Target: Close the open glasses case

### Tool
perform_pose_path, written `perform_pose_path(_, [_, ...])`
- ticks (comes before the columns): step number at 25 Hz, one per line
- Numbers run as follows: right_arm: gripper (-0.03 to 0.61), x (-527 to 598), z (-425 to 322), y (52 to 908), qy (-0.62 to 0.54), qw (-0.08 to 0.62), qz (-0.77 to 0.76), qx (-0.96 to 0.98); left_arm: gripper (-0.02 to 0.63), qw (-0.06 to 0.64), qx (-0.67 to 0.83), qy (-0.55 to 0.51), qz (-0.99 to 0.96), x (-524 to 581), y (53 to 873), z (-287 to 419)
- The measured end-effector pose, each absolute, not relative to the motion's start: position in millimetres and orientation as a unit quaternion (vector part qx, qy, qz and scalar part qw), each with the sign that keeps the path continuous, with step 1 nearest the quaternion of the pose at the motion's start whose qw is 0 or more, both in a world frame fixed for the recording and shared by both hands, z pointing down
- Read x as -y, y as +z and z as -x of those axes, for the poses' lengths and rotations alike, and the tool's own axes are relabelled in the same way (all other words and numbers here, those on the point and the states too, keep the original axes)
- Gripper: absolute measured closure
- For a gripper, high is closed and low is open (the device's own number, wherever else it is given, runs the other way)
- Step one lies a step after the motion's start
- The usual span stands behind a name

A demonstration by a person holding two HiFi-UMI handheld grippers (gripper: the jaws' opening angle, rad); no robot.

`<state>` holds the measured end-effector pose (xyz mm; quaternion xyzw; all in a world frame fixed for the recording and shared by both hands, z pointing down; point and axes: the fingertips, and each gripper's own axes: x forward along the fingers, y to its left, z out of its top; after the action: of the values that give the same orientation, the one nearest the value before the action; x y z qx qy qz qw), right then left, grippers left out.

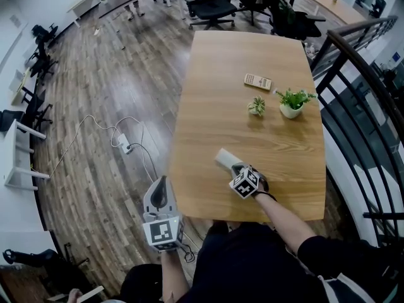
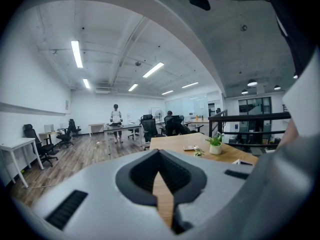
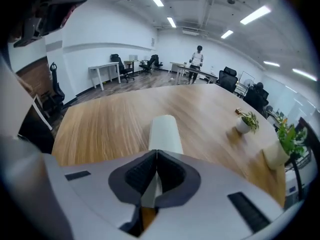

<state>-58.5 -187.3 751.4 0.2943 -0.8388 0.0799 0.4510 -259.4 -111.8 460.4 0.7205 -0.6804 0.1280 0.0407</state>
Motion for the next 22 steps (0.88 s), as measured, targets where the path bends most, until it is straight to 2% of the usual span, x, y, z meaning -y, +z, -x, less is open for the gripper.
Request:
perform_pose_path(10, [0.561,189.2,57.8,754.7,0.094,0.444,-0.292,0.842,0.614,0.036,0.672,0.142,-0.726,115.2,463.5,254.2])
perform_pose_path(14, [0.561,188.7,57.6,747.5,0.113,0.42,-0.296,0.85,0.614,0.032,0.669,0.133,-0.731,114.7,457.7,251.9])
perform_pose_path(18, [0.561,194.3,45.9,719.6,0.122,0.356,-0.321,0.869,0.614,0.021,0.671,0.146,-0.727,113.8,457.6,256.4])
perform_pose_path(22, [0.561,212.1,19.2,643.6,0.123,0.239,-0.382,0.884,0.614,0.023,0.675,0.139,-0.724,115.4,454.7,259.1])
